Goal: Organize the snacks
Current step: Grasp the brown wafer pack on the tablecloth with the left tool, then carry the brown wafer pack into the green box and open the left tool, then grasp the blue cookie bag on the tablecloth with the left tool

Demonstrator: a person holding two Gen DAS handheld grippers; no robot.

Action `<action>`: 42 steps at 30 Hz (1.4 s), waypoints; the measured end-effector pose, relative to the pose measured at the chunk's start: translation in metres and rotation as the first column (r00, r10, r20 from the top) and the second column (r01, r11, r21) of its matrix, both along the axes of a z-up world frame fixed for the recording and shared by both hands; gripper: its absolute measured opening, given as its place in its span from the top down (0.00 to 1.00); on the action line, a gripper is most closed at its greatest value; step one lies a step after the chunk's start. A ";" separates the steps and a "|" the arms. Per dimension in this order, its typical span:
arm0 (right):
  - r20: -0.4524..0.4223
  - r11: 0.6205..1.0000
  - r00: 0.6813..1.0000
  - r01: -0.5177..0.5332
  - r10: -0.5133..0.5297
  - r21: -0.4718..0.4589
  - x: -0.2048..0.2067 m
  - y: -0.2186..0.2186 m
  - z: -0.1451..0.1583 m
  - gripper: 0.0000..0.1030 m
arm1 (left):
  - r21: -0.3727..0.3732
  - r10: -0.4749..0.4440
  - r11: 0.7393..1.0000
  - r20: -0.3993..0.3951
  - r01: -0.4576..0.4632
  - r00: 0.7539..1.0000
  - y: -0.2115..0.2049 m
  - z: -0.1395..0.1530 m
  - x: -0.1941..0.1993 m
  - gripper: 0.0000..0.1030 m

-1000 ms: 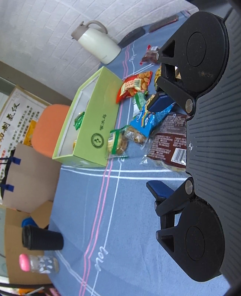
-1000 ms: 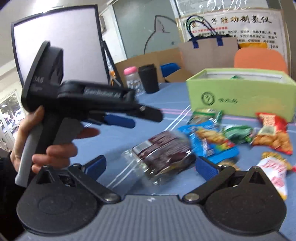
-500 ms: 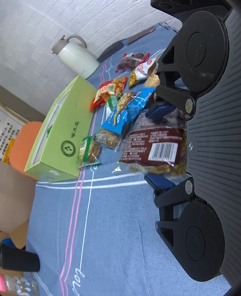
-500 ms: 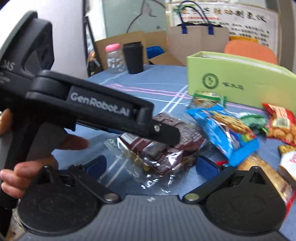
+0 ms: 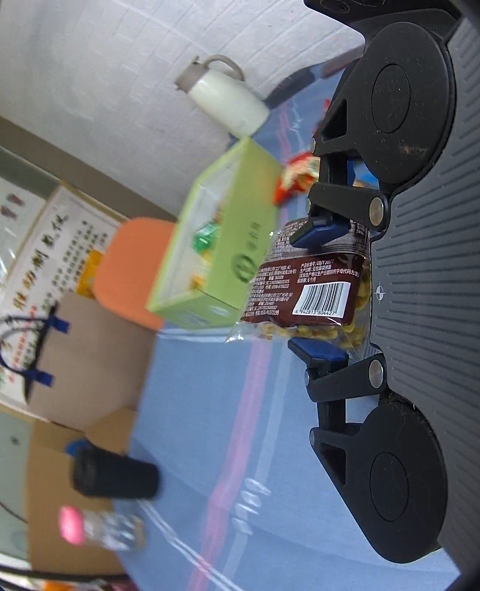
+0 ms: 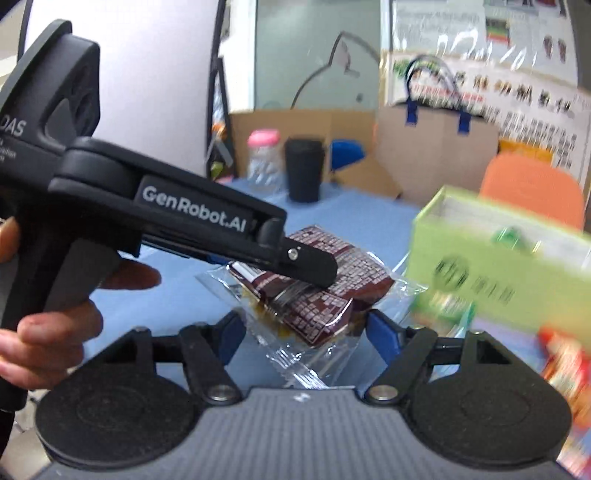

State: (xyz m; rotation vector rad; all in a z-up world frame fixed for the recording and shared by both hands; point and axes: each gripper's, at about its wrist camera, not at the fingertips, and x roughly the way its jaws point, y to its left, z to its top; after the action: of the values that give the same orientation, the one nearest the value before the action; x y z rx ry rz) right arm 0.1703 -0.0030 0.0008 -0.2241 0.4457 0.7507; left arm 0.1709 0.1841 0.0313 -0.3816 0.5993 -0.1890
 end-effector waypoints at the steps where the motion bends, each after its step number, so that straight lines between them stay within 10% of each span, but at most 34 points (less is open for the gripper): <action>1: 0.033 1.000 0.999 0.015 -0.015 -0.003 0.011 -0.005 0.010 0.24 | 0.010 -0.014 1.000 0.027 0.014 1.000 -0.007 0.011 0.012 0.66; 7: 0.127 0.994 0.987 0.103 -0.098 -0.038 0.103 -0.030 0.043 0.23 | 0.032 -0.077 0.997 0.119 0.074 0.990 -0.045 0.048 0.108 0.66; 18: -0.131 0.995 0.990 0.045 -0.056 -0.084 0.250 -0.024 -0.012 0.23 | 0.103 -0.017 0.994 -0.080 0.025 0.997 -0.051 -0.012 0.246 0.64; 24: -0.152 0.999 0.988 0.035 -0.039 -0.029 0.248 -0.029 -0.012 0.07 | 0.103 -0.034 0.994 -0.028 0.037 0.999 -0.054 -0.018 0.239 0.36; 35: 0.064 0.995 0.993 0.101 -0.102 0.016 0.166 -0.077 0.044 0.00 | 0.066 0.021 0.997 0.183 -0.033 0.983 -0.034 0.053 0.140 0.18; 42: -0.031 0.994 0.993 0.113 -0.113 0.003 0.079 -0.096 -0.001 0.00 | -0.036 -0.042 0.998 0.061 0.045 0.997 -0.040 0.015 0.084 0.20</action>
State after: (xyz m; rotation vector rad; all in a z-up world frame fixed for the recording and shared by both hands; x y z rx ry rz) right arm 0.2492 -0.0989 -0.0004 -0.1812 0.4813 0.6446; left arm 0.2552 0.1438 0.0461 -0.3983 0.5458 -0.2530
